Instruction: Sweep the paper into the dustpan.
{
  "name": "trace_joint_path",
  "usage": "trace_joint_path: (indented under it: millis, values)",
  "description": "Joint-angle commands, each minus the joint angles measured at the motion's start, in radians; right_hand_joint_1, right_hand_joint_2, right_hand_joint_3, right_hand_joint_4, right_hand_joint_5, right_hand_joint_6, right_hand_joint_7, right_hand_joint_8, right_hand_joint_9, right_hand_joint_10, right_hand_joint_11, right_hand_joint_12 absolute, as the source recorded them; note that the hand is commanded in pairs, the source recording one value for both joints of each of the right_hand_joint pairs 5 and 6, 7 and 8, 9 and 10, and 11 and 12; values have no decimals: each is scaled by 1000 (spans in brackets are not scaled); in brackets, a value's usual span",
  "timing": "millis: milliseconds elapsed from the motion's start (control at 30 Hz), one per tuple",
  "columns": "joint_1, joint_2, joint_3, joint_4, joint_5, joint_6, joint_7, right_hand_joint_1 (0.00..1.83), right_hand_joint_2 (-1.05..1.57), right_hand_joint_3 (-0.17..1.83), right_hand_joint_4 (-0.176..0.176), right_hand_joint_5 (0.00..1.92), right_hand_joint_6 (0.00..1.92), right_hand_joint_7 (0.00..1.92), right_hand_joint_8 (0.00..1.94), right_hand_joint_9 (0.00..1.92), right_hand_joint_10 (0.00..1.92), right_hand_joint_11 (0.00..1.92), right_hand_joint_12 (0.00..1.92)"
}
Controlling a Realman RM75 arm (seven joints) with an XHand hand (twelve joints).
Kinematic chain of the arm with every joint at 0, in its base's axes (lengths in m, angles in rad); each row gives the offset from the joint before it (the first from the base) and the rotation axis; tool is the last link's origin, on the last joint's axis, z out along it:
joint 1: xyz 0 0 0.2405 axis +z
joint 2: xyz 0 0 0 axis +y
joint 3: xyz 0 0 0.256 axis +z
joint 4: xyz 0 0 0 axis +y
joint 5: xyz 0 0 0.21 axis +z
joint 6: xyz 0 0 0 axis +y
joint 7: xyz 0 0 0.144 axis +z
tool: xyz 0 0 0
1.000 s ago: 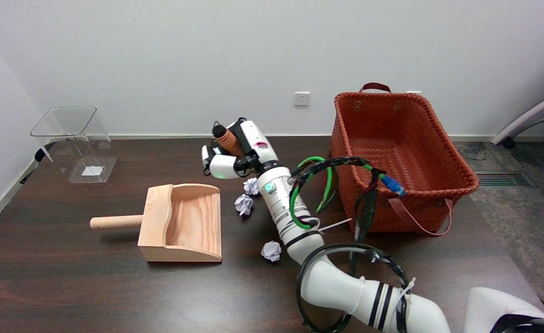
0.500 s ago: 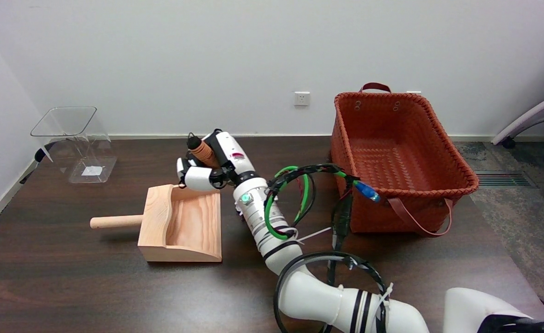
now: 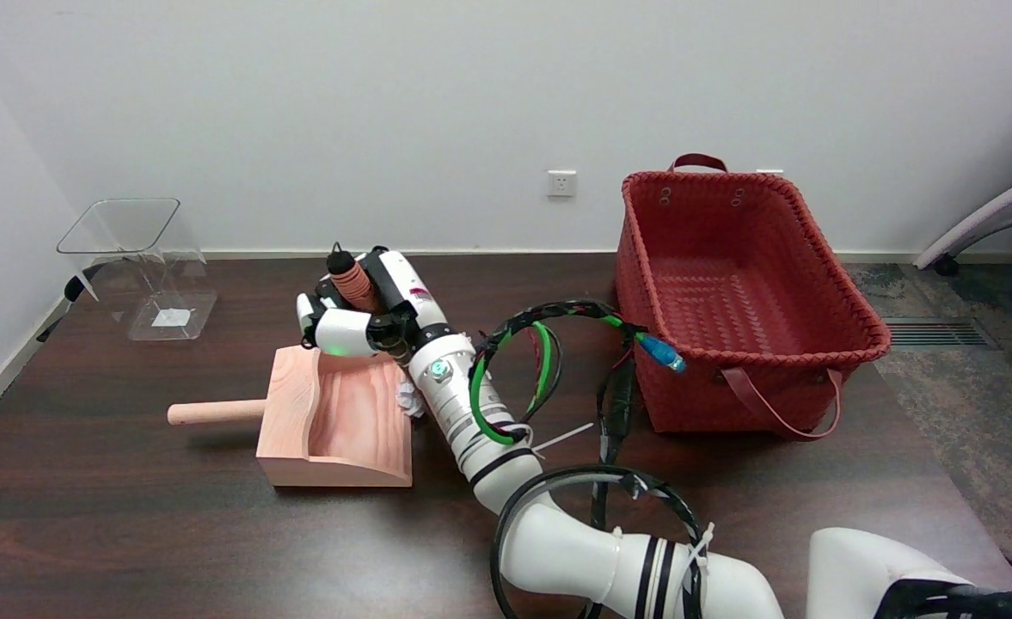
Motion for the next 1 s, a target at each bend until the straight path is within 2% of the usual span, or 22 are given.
trace_joint_path:
  millis: [33, 567, 1000]
  values:
    - [21, -6, -6, -5, 70, -91, 304, 1103, 1451, 1203, 0, 1920, 1920, 1920, 1920, 1920, 1920, 1778, 1778]
    - [80, -7, -1, 1, 126, -191, 429, 1090, 1413, 1186, 0, 1920, 1920, 1920, 1920, 1920, 1920, 1793, 1793]
    - [106, 11, 15, 6, 126, -186, 470, 1085, 1375, 1185, 0, 1920, 1920, 1920, 1920, 1920, 1920, 1798, 1798]
